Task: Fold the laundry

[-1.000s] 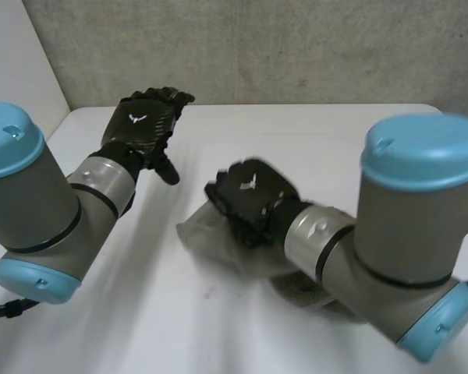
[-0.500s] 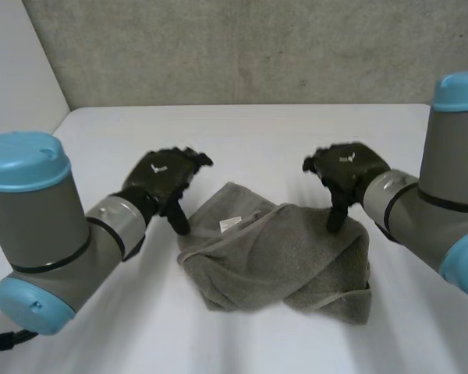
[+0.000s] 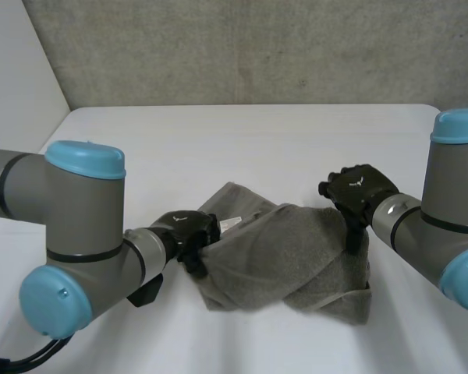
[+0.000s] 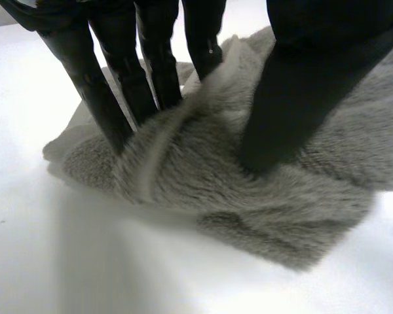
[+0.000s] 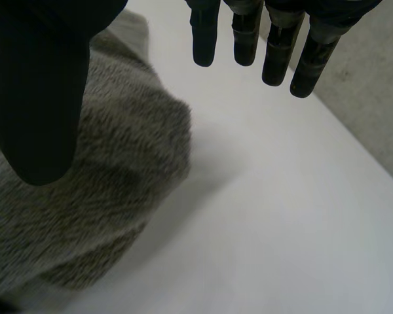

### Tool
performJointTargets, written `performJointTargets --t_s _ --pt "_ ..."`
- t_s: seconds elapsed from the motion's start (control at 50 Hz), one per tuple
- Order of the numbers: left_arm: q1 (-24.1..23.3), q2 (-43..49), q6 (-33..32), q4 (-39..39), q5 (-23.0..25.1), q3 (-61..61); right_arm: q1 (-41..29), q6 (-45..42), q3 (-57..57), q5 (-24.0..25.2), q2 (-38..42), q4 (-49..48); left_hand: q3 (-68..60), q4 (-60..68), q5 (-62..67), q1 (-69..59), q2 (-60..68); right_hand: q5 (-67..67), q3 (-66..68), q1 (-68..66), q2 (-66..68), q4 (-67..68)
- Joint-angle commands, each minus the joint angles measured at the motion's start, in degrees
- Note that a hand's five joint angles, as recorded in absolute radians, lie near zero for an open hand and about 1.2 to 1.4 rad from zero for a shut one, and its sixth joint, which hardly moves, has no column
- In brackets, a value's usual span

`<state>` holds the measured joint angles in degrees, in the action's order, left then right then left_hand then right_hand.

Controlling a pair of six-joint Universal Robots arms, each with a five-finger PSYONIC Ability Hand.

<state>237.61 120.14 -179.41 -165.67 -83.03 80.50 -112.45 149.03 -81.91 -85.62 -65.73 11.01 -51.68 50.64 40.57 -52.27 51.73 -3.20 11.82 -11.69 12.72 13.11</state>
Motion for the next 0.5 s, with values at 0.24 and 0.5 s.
performJointTargets --t_s 0.24,0.5 --pt "-0.5 -9.4 -6.1 -4.0 -3.0 7.5 -1.9 5.3 34.6 20.8 21.3 18.3 -28.3 29.4 29.4 -27.7 28.3 3.2 -1.8 1.7 -2.7 -3.1" --pt "-1.1 -15.4 -10.8 -7.7 -3.1 11.9 -5.8 5.7 45.9 23.0 32.9 21.0 -28.3 29.4 29.4 -27.7 28.3 -48.0 49.4 -49.5 48.5 48.1"
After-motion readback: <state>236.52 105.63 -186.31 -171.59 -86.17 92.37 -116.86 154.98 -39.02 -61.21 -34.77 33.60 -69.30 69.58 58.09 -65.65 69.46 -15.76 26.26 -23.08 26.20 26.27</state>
